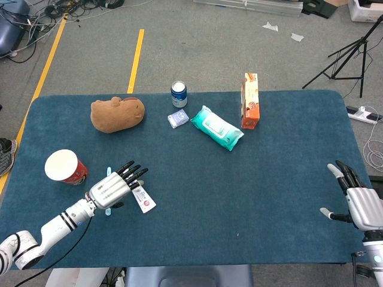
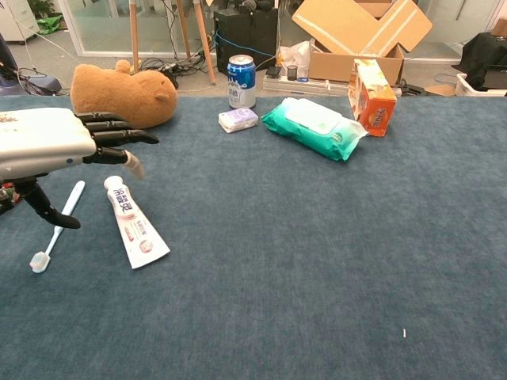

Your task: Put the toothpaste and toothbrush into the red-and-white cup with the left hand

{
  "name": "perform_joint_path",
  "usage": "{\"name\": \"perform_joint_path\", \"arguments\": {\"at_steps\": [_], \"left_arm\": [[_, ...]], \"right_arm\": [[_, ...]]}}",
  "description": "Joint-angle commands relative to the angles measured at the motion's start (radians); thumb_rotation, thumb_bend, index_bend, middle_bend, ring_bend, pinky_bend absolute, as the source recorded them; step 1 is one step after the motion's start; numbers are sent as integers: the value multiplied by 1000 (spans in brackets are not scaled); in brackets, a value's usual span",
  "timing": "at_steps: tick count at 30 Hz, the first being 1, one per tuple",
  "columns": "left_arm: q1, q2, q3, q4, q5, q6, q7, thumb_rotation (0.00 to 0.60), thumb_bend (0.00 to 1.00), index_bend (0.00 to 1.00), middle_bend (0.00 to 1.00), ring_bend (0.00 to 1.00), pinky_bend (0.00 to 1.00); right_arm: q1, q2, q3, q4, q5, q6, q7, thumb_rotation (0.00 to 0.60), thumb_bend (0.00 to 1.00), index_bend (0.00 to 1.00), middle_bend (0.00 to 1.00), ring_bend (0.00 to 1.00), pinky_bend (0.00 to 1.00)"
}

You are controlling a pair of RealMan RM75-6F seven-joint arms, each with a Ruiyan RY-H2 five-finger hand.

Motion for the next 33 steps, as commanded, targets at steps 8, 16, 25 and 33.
{"name": "perform_joint_path", "arguments": {"at_steps": [8,16,25,33], "left_arm": [[-45,-48,46,111,32,-5,35,600,0,241,0,0,0],[-62,-71,60,170,15,-16,50,600,0,253,0,0,0],[-78,-92,75,227,1,-13,46,600,0,256,0,0,0],[-89,-125,93,294,7,7,29,600,0,261,0,0,0]], "right_arm": [[2,4,1,6,4,-10,18,600,0,0,0,0,354],[1,4,-4,1,-6,-8,13,600,0,0,0,0,354],[5,2,-5,3,-4,-19,11,600,0,0,0,0,354],[6,1,-6,4,0,-23,9,600,0,0,0,0,354]]}}
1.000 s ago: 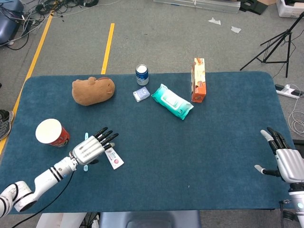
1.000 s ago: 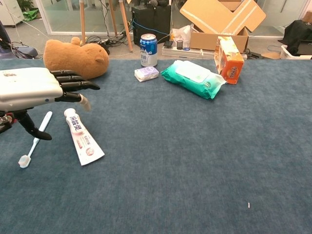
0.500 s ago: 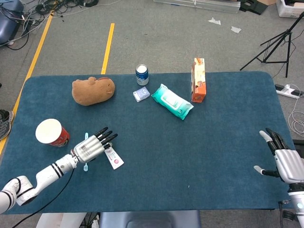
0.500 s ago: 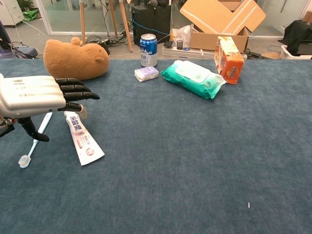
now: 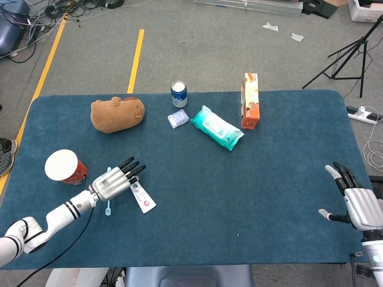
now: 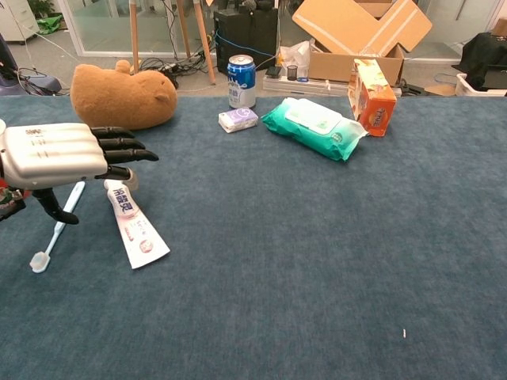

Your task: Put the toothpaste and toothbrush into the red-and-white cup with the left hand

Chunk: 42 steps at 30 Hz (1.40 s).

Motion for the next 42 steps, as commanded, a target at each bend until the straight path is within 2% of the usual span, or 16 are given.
{"name": "perform_joint_path", "arguments": {"at_steps": [1,14,42], "left_arm": [[-4,-11,6,17,1,11,-9,600,0,261,0,0,0],[-11,-37,30,63,3,40,-17,600,0,265,0,0,0],[-27,-111,47,187,-35,25,-14,600,0,308,0,0,0]], "right_arm": [[1,0,1,1,2,-2,1,600,0,0,0,0,354],[2,-1,0,1,2,-5,0,600,0,0,0,0,354],[3,0,0,3,6,-9,3,600,0,0,0,0,354]]}}
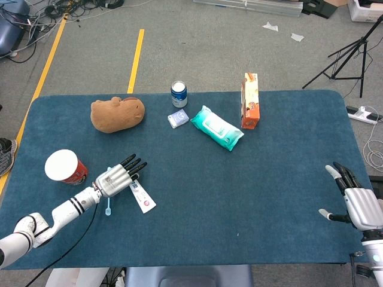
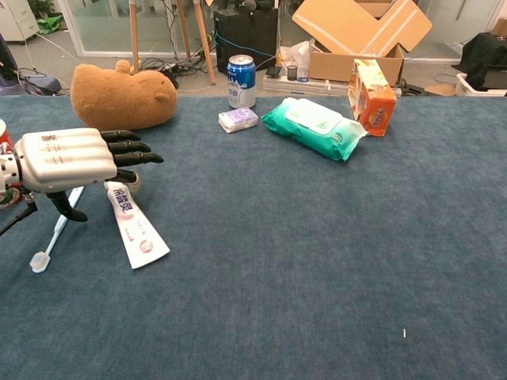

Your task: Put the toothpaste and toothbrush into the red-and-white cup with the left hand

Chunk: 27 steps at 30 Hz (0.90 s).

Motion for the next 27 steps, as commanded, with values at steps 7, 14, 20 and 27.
{"name": "perform_joint_path", "arguments": {"at_steps": [7,14,20,27], "left_arm": [[-2,-20,4,31,-13,-9,-1,600,0,354,0,0,0],[-1,-29,2,39,-31,-22,0,600,0,401,0,0,0],[5,-13,-18,-16,-79,-59,34,600,0,478,0,0,0],[17,35,-62,-151,-187,-152,157,600,0,505,0,0,0]], "right_arm": [[0,0,0,1,2,-2,1,600,0,0,0,0,354],[0,0,1,2,4,-2,2,600,0,0,0,0,354],[0,1,1,2,3,-2,2,600,0,0,0,0,354],[1,0,0,1,3,-3,0,600,0,0,0,0,354]]}}
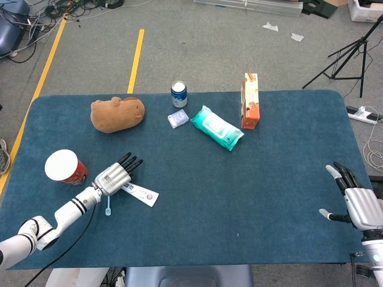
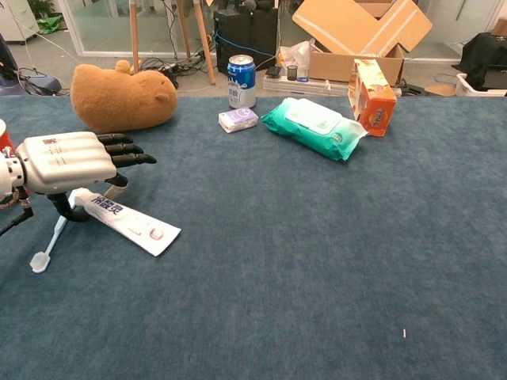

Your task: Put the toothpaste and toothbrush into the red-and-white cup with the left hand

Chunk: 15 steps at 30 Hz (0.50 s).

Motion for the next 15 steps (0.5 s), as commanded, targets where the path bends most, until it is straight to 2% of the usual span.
{"name": "perform_joint_path", "arguments": {"at_steps": [1,8,15], "left_arm": [[10,34,-36,-87,-84,-67,84,600,0,507,0,0,0],[23,81,-110,-255,-309,-182,267,600,0,524,0,0,0],[16,114,-142,-376,-549,-227,436,600,0,532,0,0,0]], "right_arm": [[0,0,0,0,0,0,-2,600,0,0,0,0,354],[0,-1,0,-1,1,-1,-3,600,0,0,0,0,354],[1,0,-1,-1,0,-2,-3,600,0,0,0,0,354]]}}
